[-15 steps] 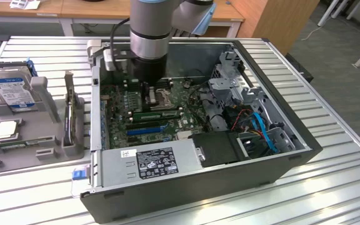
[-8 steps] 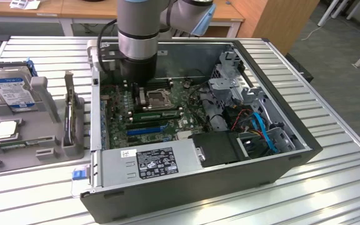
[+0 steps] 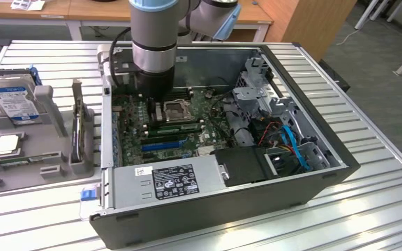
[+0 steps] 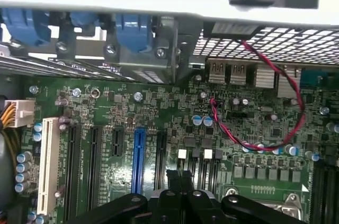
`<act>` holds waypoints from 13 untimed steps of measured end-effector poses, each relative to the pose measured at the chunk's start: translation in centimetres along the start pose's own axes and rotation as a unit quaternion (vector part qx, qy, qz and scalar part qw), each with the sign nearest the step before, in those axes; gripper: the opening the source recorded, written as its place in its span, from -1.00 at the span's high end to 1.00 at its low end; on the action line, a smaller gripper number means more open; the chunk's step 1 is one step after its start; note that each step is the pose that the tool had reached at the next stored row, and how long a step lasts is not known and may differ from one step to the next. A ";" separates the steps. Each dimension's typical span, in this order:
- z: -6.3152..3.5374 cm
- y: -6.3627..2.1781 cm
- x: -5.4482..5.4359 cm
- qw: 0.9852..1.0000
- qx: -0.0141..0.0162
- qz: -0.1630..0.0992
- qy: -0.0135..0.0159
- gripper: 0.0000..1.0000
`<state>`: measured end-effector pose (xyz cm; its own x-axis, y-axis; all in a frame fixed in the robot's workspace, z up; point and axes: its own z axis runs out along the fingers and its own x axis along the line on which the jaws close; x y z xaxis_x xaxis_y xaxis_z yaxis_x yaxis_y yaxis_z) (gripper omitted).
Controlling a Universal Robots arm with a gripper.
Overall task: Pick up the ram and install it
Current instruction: 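Press down the ram until it locks into place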
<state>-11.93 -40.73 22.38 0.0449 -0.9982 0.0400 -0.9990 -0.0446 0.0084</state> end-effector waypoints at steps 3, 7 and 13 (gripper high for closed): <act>0.21 0.00 0.0 1.000 0.000 0.000 0.002 0.79; -0.92 -0.02 0.0 1.000 0.000 0.000 0.002 0.79; -2.73 -0.77 0.1 1.000 -0.002 0.000 0.001 0.79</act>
<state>-11.14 -40.72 25.11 0.0450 -0.9981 0.0429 -0.9989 -0.0445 0.0122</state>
